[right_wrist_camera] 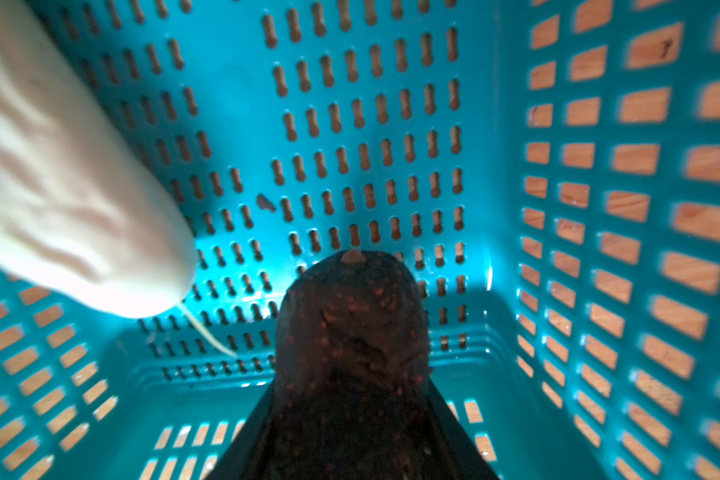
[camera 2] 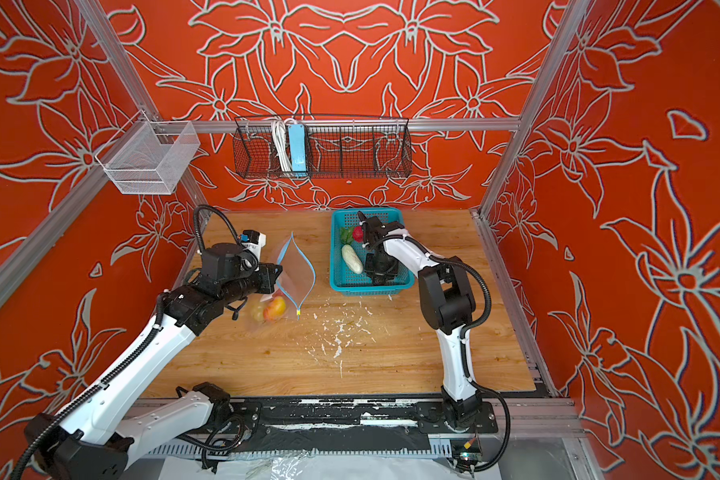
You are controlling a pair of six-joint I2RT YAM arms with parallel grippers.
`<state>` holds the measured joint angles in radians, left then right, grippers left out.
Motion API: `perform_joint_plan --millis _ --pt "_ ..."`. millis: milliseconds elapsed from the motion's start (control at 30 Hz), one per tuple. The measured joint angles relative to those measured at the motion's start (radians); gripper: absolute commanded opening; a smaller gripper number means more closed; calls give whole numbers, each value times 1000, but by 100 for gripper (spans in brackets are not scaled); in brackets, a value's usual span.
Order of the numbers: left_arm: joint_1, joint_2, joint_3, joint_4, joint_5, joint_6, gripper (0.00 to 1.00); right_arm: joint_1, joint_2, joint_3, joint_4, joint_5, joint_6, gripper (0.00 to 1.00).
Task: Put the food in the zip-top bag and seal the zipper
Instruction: 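Close the right gripper on the dark avocado and lift it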
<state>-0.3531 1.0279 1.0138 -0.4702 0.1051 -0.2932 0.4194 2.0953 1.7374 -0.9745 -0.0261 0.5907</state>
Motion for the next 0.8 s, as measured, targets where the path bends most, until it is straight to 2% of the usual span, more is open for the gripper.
perform_joint_plan --millis 433,800 --pt "0 0 0 0 -7 0 0 0 -111 -85 86 -39 39 31" --pt "0 0 0 0 -6 -2 0 0 -157 -173 208 -122 103 31"
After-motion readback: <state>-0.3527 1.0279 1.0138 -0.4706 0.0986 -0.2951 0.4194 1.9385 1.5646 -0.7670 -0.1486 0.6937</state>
